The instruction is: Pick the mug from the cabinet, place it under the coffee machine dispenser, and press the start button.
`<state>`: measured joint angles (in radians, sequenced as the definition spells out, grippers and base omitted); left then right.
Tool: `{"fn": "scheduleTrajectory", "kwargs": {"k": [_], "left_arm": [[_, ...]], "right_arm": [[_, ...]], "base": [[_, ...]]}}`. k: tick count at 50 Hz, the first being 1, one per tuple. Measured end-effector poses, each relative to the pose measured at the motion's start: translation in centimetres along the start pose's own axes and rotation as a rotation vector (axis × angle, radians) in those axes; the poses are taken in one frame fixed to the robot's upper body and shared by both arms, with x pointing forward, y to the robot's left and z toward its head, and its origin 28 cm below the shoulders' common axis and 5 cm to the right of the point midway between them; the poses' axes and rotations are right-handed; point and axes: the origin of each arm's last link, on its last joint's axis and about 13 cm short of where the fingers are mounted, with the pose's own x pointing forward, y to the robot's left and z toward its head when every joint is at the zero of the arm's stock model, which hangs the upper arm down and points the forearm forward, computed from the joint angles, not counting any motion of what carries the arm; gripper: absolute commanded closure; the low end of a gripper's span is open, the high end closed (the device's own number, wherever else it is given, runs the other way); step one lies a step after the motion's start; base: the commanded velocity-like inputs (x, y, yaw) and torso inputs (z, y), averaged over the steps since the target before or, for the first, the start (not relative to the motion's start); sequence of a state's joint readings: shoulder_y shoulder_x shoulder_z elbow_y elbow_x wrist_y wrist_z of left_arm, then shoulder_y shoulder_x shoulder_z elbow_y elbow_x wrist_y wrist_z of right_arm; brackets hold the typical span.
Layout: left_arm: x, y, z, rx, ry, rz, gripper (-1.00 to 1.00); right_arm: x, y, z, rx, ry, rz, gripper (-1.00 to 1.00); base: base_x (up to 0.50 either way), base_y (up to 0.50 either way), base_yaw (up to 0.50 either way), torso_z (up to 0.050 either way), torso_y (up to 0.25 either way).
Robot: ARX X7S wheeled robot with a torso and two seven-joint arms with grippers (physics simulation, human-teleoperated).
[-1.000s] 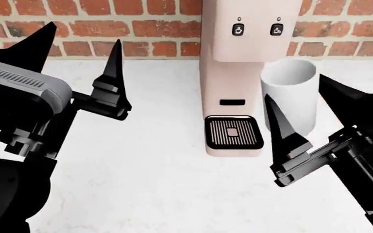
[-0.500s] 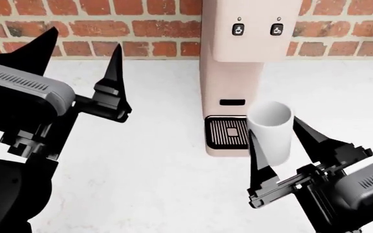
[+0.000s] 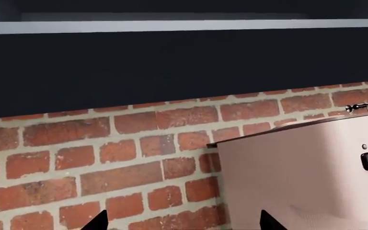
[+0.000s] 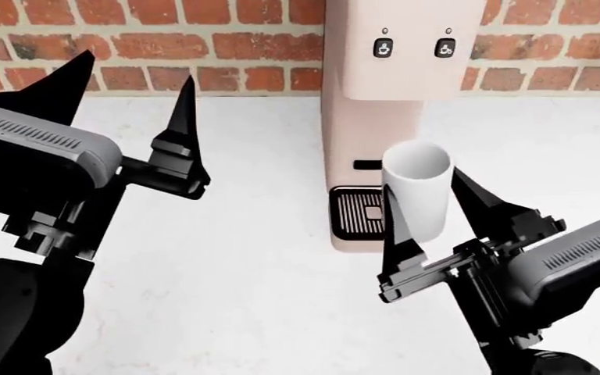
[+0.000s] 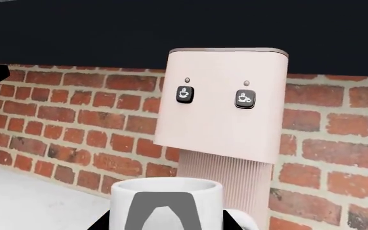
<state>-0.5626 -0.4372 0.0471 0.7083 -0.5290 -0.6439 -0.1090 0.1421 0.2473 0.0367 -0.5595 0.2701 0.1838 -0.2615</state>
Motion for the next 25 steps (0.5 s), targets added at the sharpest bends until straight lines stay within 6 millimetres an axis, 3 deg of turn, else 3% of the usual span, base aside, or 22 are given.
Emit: {"fn": "scheduleTrajectory", "kwargs": {"k": [25], "left_arm": [[-0.1,0.1,-0.2,0.002,0.010,0.008,-1.00]], "right_arm": [[2.7,0.3,-2.6,0.062,-0.025,-0.051,1.00]], "base": [[0.00,0.00,0.00,0.000,0.000]]}}
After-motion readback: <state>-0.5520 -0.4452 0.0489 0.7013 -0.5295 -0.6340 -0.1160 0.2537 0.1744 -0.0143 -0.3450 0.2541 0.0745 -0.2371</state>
